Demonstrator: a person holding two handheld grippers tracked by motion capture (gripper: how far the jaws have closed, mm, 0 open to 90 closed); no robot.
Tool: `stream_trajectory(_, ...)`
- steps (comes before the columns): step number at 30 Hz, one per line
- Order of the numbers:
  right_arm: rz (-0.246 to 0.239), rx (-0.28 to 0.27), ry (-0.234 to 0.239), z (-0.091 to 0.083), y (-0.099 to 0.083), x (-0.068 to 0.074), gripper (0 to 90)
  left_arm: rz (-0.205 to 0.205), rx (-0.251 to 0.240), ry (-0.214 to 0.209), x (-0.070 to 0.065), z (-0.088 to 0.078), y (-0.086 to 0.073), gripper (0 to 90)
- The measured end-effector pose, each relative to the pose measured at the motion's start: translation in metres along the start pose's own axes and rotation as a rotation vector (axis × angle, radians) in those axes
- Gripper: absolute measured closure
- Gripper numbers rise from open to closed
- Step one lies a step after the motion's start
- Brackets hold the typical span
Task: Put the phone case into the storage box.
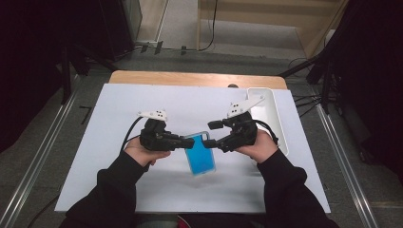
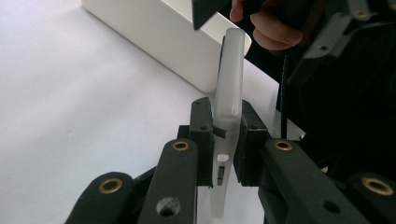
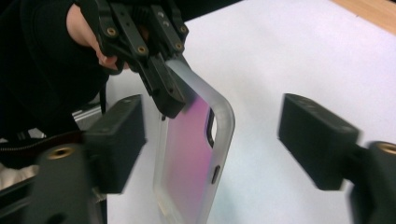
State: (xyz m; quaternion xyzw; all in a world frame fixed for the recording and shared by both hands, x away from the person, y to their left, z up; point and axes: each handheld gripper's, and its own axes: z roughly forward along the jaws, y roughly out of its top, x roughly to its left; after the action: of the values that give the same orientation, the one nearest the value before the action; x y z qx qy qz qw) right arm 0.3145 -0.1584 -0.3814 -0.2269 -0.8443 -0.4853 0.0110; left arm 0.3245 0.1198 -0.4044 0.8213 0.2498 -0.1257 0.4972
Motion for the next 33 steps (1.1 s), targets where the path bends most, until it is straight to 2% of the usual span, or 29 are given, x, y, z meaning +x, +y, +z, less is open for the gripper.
stream_trajectory(3, 0.004, -0.003, -0.003, 0.000, 0.000, 0.001, 15.9, -0.002, -0.001, 0.008, 0.000, -0.001, 0.000, 79.2)
stream_trajectory(5, -0.005, -0.001, -0.038, 0.001, 0.000, 0.002, 8.8, -0.005, -0.005, 0.012, 0.001, -0.001, 0.000, 79.2)
stream_trajectory(6, -0.002, 0.000, -0.051, 0.001, 0.000, 0.001, 7.8, -0.011, -0.006, 0.011, 0.001, -0.002, 0.000, 79.2)
stream_trajectory(8, 0.014, -0.008, -0.070, 0.002, -0.001, 0.000, 0.0, -0.008, -0.008, 0.012, 0.001, -0.002, 0.001, 79.2)
stream_trajectory(12, 0.047, -0.029, -0.102, 0.002, -0.004, -0.004, 0.0, -0.013, -0.010, 0.026, 0.000, -0.003, 0.001, 79.2)
stream_trajectory(16, 0.055, -0.034, -0.134, 0.001, -0.004, -0.004, 0.0, -0.022, -0.021, 0.045, 0.001, -0.005, 0.001, 79.1)
stream_trajectory(18, 0.069, -0.038, -0.163, 0.001, -0.004, -0.003, 0.0, -0.028, -0.025, 0.056, 0.001, -0.006, 0.002, 79.1)
stream_trajectory(20, 0.095, -0.033, -0.186, 0.002, -0.003, -0.003, 0.0, -0.031, -0.032, 0.072, 0.001, -0.007, 0.002, 79.1)
stream_trajectory(24, 0.112, -0.042, -0.204, 0.003, -0.003, -0.004, 0.0, -0.041, -0.047, 0.106, 0.002, -0.010, 0.003, 79.1)
stream_trajectory(27, 0.130, -0.052, -0.228, 0.004, -0.003, -0.003, 0.0, -0.048, -0.079, 0.127, 0.002, -0.012, 0.004, 79.1)
stream_trajectory(33, 0.134, -0.053, -0.269, 0.009, -0.004, 0.001, 0.0, -0.071, -0.123, 0.186, 0.003, -0.019, 0.005, 79.1)
